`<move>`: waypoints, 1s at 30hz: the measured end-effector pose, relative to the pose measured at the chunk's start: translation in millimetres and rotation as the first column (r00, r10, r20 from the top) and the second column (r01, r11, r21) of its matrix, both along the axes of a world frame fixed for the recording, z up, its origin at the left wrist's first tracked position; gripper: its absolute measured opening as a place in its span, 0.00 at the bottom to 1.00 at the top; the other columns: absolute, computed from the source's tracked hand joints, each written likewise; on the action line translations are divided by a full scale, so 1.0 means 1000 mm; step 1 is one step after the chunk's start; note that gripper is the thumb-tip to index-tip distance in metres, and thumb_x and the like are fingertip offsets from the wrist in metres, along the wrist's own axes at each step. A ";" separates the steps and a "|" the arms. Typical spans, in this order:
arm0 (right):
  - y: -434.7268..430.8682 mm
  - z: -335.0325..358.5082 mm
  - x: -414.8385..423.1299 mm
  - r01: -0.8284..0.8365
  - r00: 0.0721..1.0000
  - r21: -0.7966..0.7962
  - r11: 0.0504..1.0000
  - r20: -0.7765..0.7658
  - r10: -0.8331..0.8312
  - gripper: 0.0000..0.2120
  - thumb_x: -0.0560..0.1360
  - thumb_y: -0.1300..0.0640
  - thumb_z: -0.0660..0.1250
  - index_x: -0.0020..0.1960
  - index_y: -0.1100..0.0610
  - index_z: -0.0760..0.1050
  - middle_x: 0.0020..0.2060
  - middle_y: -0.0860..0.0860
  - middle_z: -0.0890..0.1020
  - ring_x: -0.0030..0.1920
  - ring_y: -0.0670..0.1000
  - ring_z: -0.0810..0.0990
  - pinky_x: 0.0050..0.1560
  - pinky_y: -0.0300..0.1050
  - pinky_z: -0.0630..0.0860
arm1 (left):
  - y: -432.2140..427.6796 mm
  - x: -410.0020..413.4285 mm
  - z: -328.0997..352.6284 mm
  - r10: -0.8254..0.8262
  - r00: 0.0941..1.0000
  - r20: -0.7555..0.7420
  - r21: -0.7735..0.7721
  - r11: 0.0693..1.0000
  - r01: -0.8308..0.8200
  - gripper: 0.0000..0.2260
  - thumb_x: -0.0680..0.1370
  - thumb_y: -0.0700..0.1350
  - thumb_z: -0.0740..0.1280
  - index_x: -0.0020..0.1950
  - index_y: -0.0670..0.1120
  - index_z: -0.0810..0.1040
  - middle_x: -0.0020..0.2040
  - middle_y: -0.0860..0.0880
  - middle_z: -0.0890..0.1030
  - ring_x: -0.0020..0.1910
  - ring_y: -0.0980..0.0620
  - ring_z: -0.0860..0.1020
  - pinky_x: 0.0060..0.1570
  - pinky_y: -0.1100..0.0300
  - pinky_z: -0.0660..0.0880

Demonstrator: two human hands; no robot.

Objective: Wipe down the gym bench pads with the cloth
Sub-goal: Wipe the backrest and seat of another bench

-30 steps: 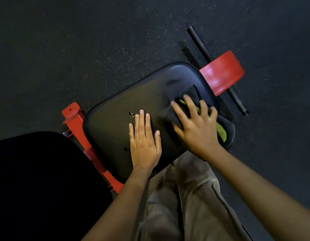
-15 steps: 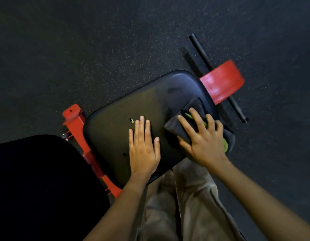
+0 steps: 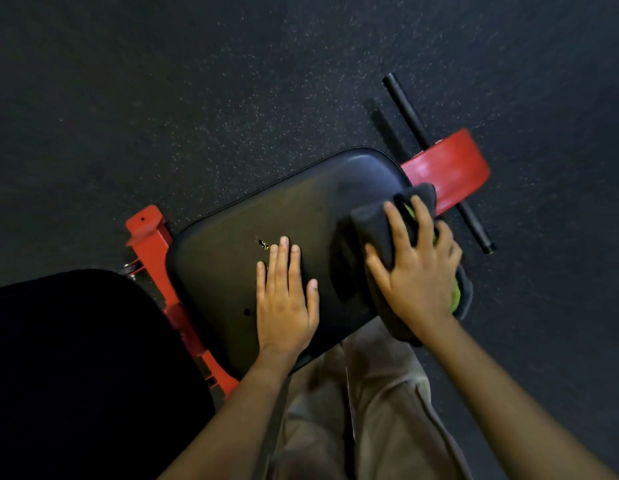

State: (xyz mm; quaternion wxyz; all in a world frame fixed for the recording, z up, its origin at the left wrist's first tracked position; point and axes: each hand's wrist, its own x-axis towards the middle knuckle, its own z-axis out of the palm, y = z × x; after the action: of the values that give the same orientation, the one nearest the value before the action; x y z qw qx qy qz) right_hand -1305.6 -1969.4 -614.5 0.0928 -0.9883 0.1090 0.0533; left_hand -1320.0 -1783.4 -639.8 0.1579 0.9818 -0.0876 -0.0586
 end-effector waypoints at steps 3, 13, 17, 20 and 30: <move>-0.001 -0.001 0.000 -0.018 0.999 -0.032 0.999 -0.031 0.017 0.28 0.76 0.39 0.56 0.73 0.50 0.62 0.70 0.58 0.62 0.60 0.67 0.69 0.51 0.63 0.70 | 0.000 -0.001 -0.001 -0.001 1.000 0.007 -0.001 1.000 0.001 0.23 0.79 0.47 0.56 0.72 0.38 0.63 0.73 0.39 0.64 0.74 0.44 0.59 0.73 0.51 0.49; 0.026 0.004 0.099 -0.172 0.984 -0.001 0.985 -0.048 0.172 0.31 0.77 0.39 0.57 0.77 0.48 0.59 0.75 0.57 0.63 0.68 0.66 0.65 0.63 0.64 0.64 | 0.000 0.000 -0.001 -0.011 1.000 0.007 0.014 1.000 0.010 0.23 0.79 0.47 0.56 0.72 0.37 0.64 0.73 0.39 0.64 0.74 0.44 0.59 0.73 0.50 0.49; 0.021 -0.002 -0.006 -0.286 0.957 -0.033 0.958 0.046 0.288 0.28 0.76 0.41 0.59 0.74 0.46 0.64 0.74 0.55 0.66 0.62 0.64 0.69 0.58 0.61 0.69 | 0.001 0.000 -0.003 -0.006 1.000 0.015 0.012 1.000 0.005 0.23 0.79 0.47 0.57 0.72 0.38 0.63 0.73 0.38 0.64 0.73 0.44 0.59 0.72 0.49 0.51; 0.023 -0.003 -0.028 -0.274 0.961 -0.039 0.961 0.033 0.275 0.28 0.76 0.40 0.59 0.74 0.46 0.64 0.73 0.54 0.65 0.60 0.64 0.68 0.55 0.62 0.70 | 0.001 -0.001 -0.003 -0.011 1.000 0.014 0.013 1.000 0.011 0.24 0.78 0.47 0.57 0.71 0.37 0.63 0.73 0.38 0.65 0.73 0.43 0.59 0.72 0.48 0.51; 0.071 0.006 0.084 -0.184 0.978 -0.012 0.983 -0.097 0.182 0.32 0.77 0.39 0.58 0.78 0.49 0.56 0.75 0.58 0.61 0.68 0.67 0.65 0.62 0.67 0.65 | 0.000 0.000 -0.002 -0.014 1.000 0.014 0.014 1.000 0.014 0.23 0.79 0.47 0.56 0.71 0.37 0.63 0.73 0.38 0.65 0.73 0.43 0.59 0.72 0.47 0.52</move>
State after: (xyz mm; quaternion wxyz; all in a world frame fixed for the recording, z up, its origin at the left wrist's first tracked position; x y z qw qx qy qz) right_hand -1221.3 -1898.3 -608.4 0.0717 -0.9913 0.0224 0.1077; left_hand -1319.6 -1783.2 -642.0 0.1500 0.9826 -0.0954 -0.0532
